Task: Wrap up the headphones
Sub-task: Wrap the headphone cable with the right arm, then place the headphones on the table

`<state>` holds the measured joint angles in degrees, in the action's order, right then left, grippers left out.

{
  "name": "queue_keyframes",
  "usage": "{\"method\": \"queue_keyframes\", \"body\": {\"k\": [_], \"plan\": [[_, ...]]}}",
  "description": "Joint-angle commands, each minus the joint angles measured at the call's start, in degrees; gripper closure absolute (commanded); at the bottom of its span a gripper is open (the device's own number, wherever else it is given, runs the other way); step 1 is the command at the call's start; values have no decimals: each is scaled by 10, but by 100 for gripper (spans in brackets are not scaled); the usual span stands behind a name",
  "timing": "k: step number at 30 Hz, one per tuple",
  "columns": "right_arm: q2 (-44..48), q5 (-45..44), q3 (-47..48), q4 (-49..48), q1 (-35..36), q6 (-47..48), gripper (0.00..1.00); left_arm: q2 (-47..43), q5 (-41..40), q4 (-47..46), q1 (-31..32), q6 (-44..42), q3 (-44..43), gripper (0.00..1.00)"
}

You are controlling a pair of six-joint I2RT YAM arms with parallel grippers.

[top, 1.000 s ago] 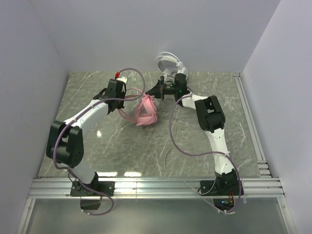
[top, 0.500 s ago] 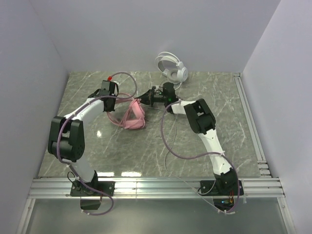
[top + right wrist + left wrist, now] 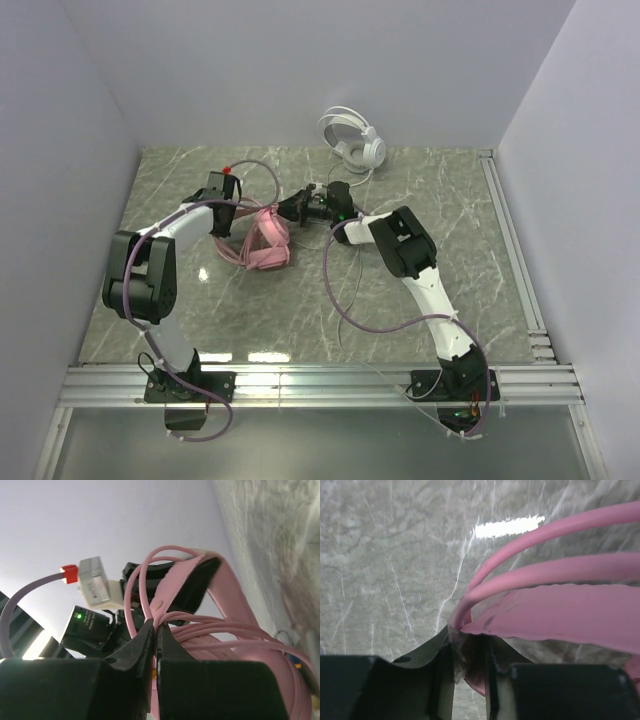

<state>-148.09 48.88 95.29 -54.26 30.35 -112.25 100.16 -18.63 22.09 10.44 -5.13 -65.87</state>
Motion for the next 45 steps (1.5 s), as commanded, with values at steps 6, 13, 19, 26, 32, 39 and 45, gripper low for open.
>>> {"method": "queue_keyframes", "body": {"k": [6,13,19,26,32,39,45], "plan": [[23,-72,3,-88,-5,-91,100,-36,-68,48,-17,-19,0,55],[21,-91,7,-90,-7,-101,100,-75,-73,41,-31,19,-22,42],[11,-104,9,-112,-9,-126,96,-83,-40,37,-31,21,-24,42],[17,-122,-4,-121,-11,-130,91,6,-24,61,-31,27,-49,55],[39,-136,-41,-119,-17,-117,82,49,-19,80,-31,35,-73,61],[47,-108,-37,-120,-32,-85,80,57,-9,93,-31,34,-77,63],[82,-72,-55,-88,-49,-1,57,61,-2,109,-31,40,-88,61]]}}
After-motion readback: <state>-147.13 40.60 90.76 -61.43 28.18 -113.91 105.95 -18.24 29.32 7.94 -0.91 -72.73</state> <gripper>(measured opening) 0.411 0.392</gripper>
